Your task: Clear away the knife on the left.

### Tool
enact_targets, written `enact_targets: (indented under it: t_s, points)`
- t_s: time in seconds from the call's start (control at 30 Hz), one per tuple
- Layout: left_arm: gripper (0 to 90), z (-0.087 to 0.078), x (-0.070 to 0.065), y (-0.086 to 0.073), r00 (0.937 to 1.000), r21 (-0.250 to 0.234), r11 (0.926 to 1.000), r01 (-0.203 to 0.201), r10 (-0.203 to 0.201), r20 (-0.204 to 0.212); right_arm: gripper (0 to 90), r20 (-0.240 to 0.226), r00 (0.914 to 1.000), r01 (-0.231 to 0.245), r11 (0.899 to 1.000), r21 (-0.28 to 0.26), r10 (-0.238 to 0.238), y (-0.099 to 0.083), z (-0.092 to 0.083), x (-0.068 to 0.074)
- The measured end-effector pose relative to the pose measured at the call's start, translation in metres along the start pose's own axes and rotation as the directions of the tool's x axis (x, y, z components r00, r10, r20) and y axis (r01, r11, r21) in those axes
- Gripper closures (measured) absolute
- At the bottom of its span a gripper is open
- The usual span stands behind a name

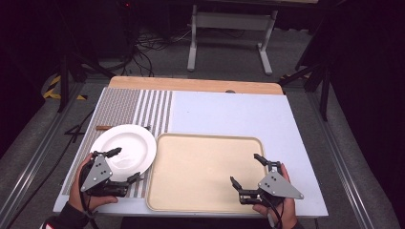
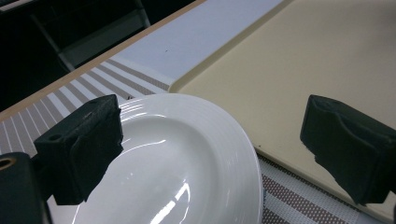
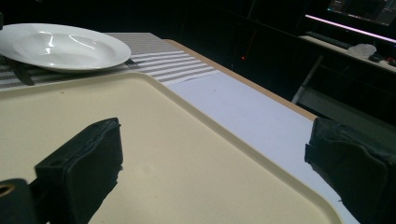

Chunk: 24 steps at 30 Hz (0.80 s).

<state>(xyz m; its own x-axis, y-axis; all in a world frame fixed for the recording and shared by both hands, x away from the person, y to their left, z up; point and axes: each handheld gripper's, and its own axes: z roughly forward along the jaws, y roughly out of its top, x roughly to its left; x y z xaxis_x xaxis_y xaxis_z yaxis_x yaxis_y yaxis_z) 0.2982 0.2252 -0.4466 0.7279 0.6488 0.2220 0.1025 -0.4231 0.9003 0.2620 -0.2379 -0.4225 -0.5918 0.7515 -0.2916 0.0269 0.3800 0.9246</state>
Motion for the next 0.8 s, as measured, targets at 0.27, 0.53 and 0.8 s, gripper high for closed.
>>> enact_targets:
  t_s: [0.27, 0.53, 0.8]
  points:
    - [5.6, -0.001, -0.001, -0.002, 0.9999, 0.006, 0.9999, 0.012, -0.012, -0.012, 4.1, 0.018, 0.9998, -0.012, 1.0, -0.013, 0.012, 0.0, -0.006, -0.004]
    - [4.8, -0.009, 0.003, -0.003, 0.9999, 0.009, 1.0, 0.0, 0.0, -0.012, 4.1, 0.038, 0.9993, 0.002, 1.0, 0.018, -0.003, -0.007, -0.006, -0.008]
    - [4.0, -0.026, 0.014, -0.011, 0.999, 0.049, 0.9986, 0.019, -0.017, -0.042, 4.3, 0.047, 0.9989, 0.0, 1.0, 0.016, -0.001, -0.007, -0.009, -0.012]
